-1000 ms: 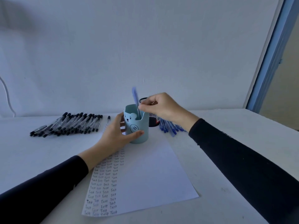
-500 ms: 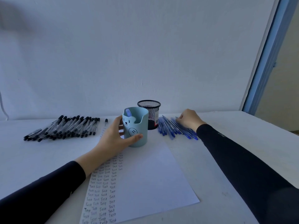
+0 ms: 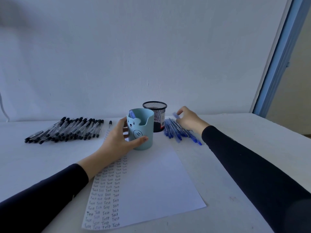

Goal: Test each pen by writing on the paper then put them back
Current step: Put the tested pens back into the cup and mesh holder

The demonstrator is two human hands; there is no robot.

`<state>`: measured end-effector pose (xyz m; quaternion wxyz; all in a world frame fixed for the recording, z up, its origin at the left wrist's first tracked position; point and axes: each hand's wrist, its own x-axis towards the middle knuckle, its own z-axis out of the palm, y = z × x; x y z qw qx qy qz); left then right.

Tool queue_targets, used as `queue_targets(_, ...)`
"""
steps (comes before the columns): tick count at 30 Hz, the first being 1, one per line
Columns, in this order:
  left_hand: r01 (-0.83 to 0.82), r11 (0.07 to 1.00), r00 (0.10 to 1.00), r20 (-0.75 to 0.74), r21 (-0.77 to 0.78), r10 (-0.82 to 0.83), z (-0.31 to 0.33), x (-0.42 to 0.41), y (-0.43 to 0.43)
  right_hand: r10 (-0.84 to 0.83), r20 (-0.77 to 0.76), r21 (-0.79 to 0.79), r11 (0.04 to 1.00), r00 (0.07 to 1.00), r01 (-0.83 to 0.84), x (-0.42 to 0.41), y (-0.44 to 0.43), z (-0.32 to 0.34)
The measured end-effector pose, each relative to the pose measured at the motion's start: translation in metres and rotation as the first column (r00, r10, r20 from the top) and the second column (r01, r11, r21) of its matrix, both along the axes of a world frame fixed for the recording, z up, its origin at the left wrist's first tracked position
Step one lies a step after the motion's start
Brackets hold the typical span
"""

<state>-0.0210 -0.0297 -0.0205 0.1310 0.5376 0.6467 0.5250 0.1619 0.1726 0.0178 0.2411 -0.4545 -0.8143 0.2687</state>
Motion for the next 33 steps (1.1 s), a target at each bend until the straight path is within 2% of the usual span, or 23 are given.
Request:
queue_targets(4, 0.004, 1.0, 1.0, 0.008, 0.0, -0.004, 0.001, 0.001, -0.001, 0.05, 0.103, 0.152, 0.986, 0.993, -0.065, -0.015, -0.003, -0.012)
queue_targets(7, 0.002, 1.0, 1.0, 0.008, 0.01, -0.002, 0.001, 0.001, -0.001, -0.088, 0.193, 0.24, 0.97, 0.977, 0.04, -0.018, -0.003, -0.014)
queue_targets(12, -0.001, 1.0, 1.0, 0.005, 0.006, 0.001, 0.002, 0.001, -0.001, -0.116, 0.178, 0.163, 0.983, 0.977, 0.087, -0.011, -0.004, -0.007)
queue_targets(17, 0.009, 1.0, 1.0, 0.01, 0.007, -0.009, 0.001, 0.001, -0.001, -0.148, 0.182, 0.212, 0.971, 0.972, 0.108, -0.009, -0.006, -0.009)
queue_targets(20, 0.005, 1.0, 1.0, 0.009, 0.006, -0.005, 0.001, 0.002, -0.002, -0.166, 0.145, 0.171, 0.975, 0.975, 0.141, -0.012, -0.009, -0.01)
queue_targets(26, 0.004, 1.0, 1.0, 0.002, 0.002, -0.004, 0.002, 0.002, -0.002, -0.177, 0.23, 0.124, 0.981, 0.957, 0.151, -0.009, -0.009, -0.005)
queue_targets(28, 0.004, 1.0, 1.0, 0.001, 0.0, -0.004, 0.002, 0.003, -0.003, -0.157, 0.139, 0.056, 0.987, 0.978, 0.15, -0.007, -0.006, -0.002)
queue_targets(30, 0.001, 1.0, 1.0, -0.002, -0.005, -0.001, 0.003, 0.003, -0.003, -0.183, -0.151, -0.072, 0.982, 0.972, 0.174, -0.006, -0.001, 0.008)
queue_targets(32, -0.003, 1.0, 1.0, -0.004, -0.007, 0.003, 0.003, 0.003, -0.003, -0.206, -0.486, -0.213, 0.971, 0.849, 0.113, -0.006, -0.002, 0.027)
queue_targets(33, -0.004, 1.0, 1.0, -0.003, -0.006, 0.004, 0.003, 0.004, -0.003, -0.179, -0.608, -0.243, 0.969, 0.774, 0.033, -0.007, -0.006, 0.04)
